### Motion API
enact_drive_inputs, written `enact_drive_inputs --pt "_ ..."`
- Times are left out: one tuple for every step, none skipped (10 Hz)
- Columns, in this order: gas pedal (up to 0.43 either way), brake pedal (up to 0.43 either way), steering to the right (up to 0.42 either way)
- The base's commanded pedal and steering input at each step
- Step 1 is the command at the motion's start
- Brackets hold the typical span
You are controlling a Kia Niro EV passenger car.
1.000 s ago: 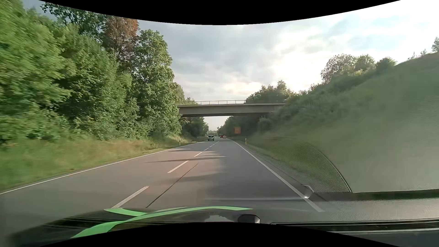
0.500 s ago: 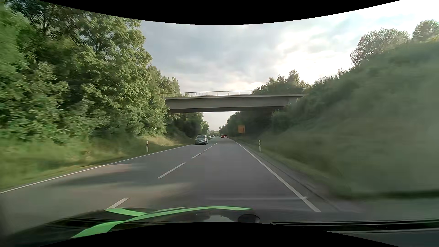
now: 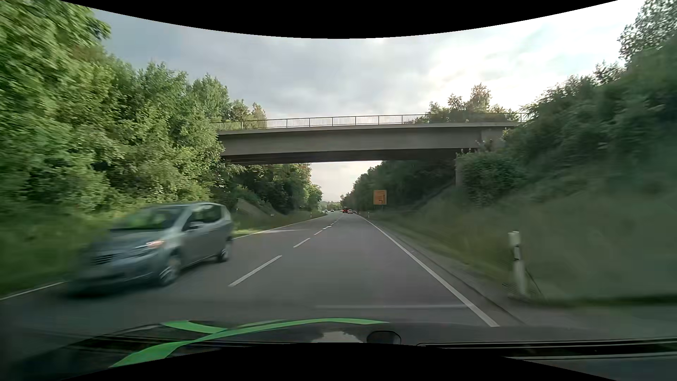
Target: Follow the waypoints while adhering to traffic rules and regulations
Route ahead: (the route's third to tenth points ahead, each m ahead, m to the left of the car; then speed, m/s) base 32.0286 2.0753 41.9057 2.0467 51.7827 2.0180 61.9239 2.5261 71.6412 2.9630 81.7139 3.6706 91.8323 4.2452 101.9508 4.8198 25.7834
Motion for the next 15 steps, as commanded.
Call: enact_drive_inputs --pt "0.189 0.0 -0.007" --pt "0.197 0.0 -0.006" --pt "0.197 0.0 -0.006" --pt "0.197 0.0 -0.005" --pt "0.197 0.0 -0.003" --pt "0.189 0.0 -0.003" --pt "0.177 0.0 -0.003" --pt "0.15 0.0 -0.003" --pt "0.15 0.0 -0.003" --pt "0.15 0.0 -0.003" --pt "0.157 0.0 -0.003" --pt "0.157 0.0 -0.003" --pt "0.157 0.0 -0.003" --pt "0.157 0.0 -0.003" --pt "0.157 0.0 -0.003"
